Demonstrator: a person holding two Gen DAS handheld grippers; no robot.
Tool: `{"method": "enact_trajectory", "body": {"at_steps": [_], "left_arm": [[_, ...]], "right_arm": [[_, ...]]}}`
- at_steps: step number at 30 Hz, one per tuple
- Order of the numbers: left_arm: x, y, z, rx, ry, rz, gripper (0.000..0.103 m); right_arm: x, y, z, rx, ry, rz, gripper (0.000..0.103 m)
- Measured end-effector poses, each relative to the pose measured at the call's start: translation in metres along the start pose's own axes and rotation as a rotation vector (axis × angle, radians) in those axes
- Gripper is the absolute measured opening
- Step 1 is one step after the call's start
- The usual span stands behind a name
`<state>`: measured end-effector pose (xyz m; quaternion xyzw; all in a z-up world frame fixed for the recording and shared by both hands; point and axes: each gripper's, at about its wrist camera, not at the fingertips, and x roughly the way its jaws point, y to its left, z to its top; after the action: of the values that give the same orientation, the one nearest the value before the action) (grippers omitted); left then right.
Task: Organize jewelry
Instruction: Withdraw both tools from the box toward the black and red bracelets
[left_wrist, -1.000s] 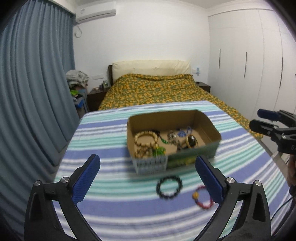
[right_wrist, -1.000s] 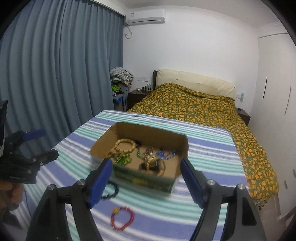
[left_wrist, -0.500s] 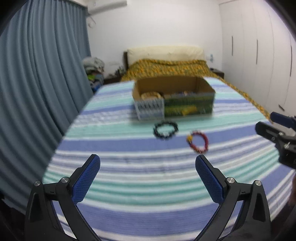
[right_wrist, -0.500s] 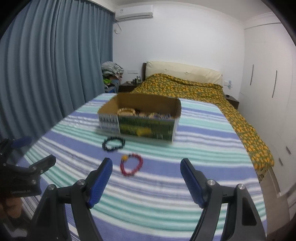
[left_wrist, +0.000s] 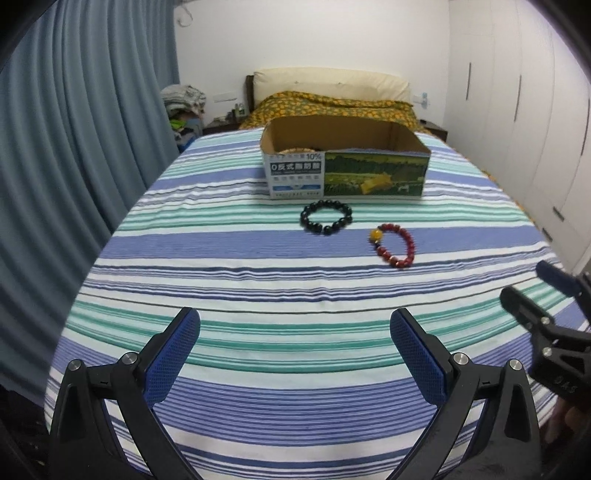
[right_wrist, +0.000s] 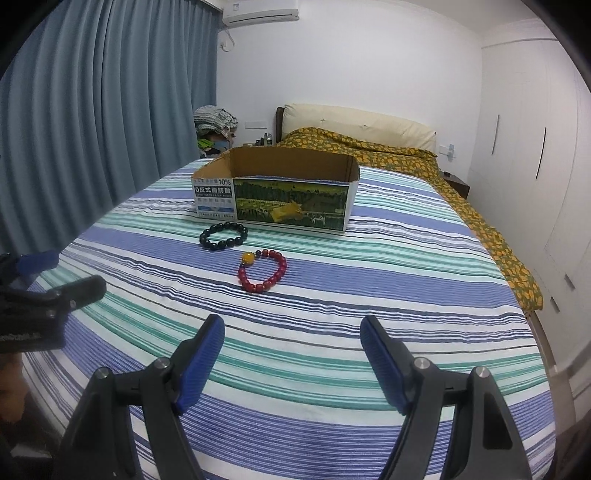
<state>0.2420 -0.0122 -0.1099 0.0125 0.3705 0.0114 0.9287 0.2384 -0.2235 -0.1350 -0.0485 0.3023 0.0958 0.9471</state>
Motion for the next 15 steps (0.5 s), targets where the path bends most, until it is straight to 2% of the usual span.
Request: {"method": "enact_trajectory", "body": {"at_steps": [6,15], "left_arm": [[0.01,0.007,-0.001,-0.022,0.023,-0.032,0.103],[0.026,0.015,-0.002,-0.035,0.042,-0.019,0.103]], "right_arm": [[0.005,0.006,0.002,-0.006,0.002,0.0,0.077],[0.016,0.011,-0.001,0.001,0.018,0.008,0.077]]}}
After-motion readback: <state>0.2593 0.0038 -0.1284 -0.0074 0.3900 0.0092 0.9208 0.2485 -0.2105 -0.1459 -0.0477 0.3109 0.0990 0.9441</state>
